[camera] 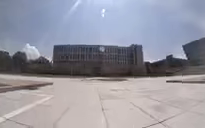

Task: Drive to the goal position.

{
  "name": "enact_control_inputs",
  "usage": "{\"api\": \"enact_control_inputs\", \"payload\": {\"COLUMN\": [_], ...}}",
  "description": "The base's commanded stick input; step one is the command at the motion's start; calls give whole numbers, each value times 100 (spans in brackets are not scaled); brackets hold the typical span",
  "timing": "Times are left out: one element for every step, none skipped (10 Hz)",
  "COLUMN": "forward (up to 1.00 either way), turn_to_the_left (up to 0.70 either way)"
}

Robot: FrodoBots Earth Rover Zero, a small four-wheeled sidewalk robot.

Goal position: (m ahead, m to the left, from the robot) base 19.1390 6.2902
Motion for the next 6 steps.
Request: {"api": "enact_control_inputs", "payload": {"forward": [50, 50, 50, 50, 50, 50], "turn_to_the_left": [1, 1, 1, 1, 1, 1]}}
